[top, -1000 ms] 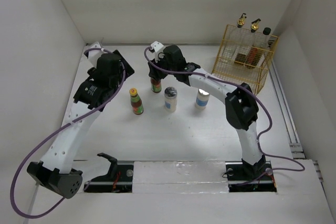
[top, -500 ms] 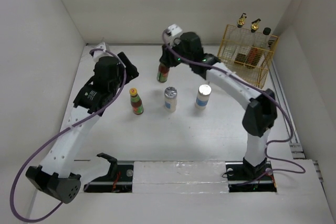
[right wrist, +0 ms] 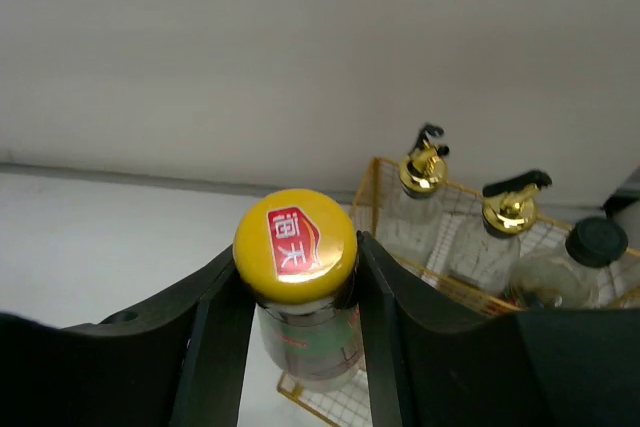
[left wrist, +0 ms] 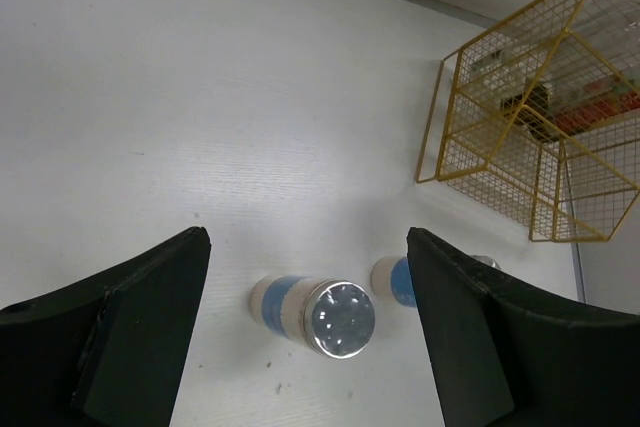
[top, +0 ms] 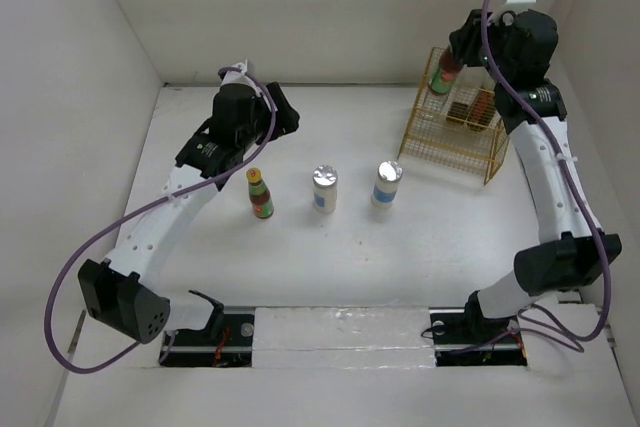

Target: Organize the condiment bottles

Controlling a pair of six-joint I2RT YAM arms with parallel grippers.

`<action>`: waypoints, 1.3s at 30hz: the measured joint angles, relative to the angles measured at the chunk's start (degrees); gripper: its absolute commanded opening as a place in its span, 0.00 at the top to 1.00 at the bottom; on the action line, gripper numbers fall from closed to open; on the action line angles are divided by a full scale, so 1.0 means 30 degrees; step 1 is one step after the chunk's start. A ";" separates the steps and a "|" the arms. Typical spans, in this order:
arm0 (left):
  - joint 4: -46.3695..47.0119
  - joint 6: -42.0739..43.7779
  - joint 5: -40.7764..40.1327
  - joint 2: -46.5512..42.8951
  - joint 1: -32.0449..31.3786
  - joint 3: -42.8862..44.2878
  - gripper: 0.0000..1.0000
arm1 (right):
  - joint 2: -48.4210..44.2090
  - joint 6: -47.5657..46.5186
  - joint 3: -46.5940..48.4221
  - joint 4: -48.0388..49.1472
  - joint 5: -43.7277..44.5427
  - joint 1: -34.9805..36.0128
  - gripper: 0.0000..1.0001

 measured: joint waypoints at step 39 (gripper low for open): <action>0.1362 0.0226 0.2040 0.1843 -0.0226 0.0845 0.23 | 0.6142 -0.0051 -0.2543 0.1217 0.2339 -0.0729 0.90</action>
